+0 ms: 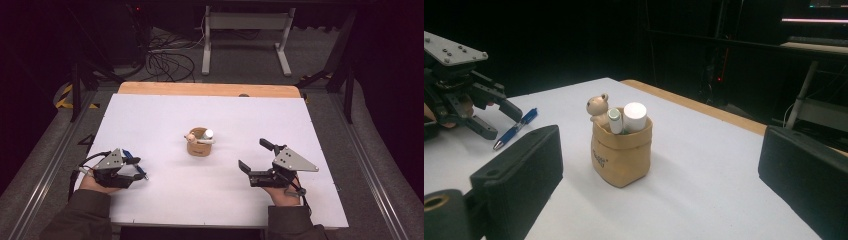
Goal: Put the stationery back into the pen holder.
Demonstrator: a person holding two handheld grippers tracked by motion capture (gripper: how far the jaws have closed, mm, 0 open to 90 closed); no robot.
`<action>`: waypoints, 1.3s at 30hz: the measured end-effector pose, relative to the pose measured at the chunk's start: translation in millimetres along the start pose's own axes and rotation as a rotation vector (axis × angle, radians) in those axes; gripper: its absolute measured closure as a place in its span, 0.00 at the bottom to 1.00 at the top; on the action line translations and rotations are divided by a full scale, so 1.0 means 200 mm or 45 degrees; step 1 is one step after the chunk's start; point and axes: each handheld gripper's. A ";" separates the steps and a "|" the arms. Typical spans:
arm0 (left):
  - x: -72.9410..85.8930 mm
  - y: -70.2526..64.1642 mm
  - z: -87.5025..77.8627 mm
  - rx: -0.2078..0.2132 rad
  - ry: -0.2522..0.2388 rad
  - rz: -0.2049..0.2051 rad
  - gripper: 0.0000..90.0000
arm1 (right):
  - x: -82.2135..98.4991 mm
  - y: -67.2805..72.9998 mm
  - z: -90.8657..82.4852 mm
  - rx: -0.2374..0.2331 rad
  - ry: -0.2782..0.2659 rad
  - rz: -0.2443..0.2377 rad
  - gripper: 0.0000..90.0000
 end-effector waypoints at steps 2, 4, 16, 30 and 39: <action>0.00 0.00 0.01 0.025 0.004 -0.004 0.44 | 0.00 0.00 0.00 -0.003 0.000 -0.001 0.05; 0.00 0.00 0.01 0.050 -0.002 0.009 0.45 | 0.00 0.00 0.00 -0.006 0.002 -0.002 0.05; -0.01 0.02 0.05 0.096 0.097 0.072 0.46 | 0.00 0.01 0.01 -0.014 0.004 -0.007 0.05; -0.02 0.05 0.07 0.114 0.136 0.015 0.63 | 0.01 0.01 0.01 -0.025 0.005 -0.006 0.05; -0.06 0.02 0.08 0.105 0.216 0.001 0.73 | 0.01 0.01 0.02 -0.025 0.010 -0.005 0.06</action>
Point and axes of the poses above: each handheld gripper's, and its own axes: z roughly forward along the jaws, x roughly out of its underside, y roughly to its left, and after that the axes turned 11 degrees about -y, right-handed
